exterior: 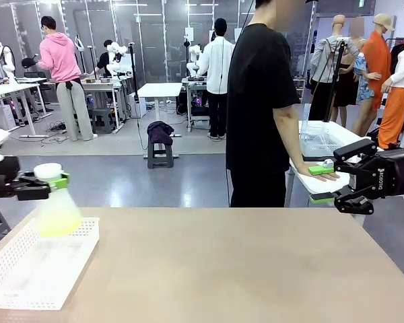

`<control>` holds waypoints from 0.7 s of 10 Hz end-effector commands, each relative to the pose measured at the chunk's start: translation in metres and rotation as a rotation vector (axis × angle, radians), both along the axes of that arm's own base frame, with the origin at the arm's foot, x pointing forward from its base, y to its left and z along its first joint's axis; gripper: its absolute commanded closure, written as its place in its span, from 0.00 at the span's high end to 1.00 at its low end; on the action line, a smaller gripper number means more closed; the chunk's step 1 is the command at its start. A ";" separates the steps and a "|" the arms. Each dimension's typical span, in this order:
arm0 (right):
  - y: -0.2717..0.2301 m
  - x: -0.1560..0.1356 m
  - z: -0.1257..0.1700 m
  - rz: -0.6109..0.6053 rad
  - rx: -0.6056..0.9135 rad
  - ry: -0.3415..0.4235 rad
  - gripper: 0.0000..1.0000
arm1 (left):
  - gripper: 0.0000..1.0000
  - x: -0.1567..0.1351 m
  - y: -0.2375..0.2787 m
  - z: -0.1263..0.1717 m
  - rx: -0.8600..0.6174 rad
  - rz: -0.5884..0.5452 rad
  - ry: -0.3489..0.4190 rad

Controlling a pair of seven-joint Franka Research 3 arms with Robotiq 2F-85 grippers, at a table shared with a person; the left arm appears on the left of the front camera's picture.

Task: Prepare the solutions needed for the experiment.
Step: When the human places the Big flask in the center of the table, pick up the Big flask and place it in the left Organizing basket.

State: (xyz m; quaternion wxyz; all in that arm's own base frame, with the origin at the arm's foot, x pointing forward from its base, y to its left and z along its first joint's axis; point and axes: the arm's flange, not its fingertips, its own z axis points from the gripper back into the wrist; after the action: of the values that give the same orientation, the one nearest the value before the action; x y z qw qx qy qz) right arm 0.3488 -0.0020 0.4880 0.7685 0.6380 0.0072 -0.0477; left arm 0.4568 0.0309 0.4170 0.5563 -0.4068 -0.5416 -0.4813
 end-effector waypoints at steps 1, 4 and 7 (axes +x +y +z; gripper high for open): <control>0.001 -0.001 0.001 -0.004 0.015 -0.019 0.57 | 0.00 -0.007 0.020 -0.006 -0.048 0.019 -0.020; 0.001 -0.001 0.001 -0.004 0.015 -0.019 0.57 | 0.00 -0.009 0.053 -0.017 -0.046 0.085 -0.012; 0.001 -0.001 0.001 -0.004 0.015 -0.019 0.57 | 0.00 -0.010 0.069 -0.038 -0.026 0.113 -0.008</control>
State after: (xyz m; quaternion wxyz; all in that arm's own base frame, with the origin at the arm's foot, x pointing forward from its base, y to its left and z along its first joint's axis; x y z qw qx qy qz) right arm 0.3488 -0.0021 0.4880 0.7685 0.6381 0.0071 -0.0478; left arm 0.4474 0.0955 0.3820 0.5849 -0.3842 -0.5658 -0.4361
